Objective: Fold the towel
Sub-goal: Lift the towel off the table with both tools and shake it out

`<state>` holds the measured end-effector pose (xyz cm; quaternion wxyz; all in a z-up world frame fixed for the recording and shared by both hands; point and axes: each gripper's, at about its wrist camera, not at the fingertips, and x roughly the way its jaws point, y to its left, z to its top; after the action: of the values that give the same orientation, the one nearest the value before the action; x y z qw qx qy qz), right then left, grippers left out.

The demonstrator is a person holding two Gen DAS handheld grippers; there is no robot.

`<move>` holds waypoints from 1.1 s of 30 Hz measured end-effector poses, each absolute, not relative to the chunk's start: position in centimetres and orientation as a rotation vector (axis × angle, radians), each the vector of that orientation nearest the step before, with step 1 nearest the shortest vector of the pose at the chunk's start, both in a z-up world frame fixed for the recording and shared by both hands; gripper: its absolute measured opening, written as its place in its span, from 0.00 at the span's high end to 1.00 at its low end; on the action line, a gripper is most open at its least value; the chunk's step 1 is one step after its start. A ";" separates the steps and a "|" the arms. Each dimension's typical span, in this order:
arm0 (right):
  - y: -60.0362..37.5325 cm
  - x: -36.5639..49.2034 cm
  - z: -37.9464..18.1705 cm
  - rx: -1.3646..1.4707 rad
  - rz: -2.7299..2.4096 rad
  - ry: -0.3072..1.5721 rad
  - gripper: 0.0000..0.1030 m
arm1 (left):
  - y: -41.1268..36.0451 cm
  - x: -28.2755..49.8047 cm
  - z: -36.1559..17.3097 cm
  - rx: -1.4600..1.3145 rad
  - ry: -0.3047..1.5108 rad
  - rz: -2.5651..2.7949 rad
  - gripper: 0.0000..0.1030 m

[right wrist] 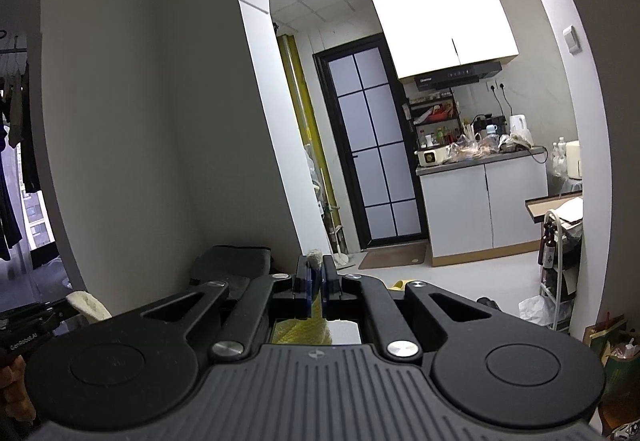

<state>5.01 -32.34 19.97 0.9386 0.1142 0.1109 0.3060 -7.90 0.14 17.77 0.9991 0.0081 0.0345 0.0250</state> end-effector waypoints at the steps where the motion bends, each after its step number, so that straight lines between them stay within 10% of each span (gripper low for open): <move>1: -32.6 4.7 20.1 0.236 0.628 0.218 0.95 | 0.0 -8.0 17.8 0.015 0.068 0.050 0.95; 33: -28.7 14.5 16.1 0.296 0.582 0.317 0.95 | 4.2 1.8 14.6 -0.016 0.189 0.074 0.95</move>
<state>14.50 -28.72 16.08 0.9348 0.1448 0.1552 0.2849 1.83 4.23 14.55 0.9948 -0.0080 0.0941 0.0372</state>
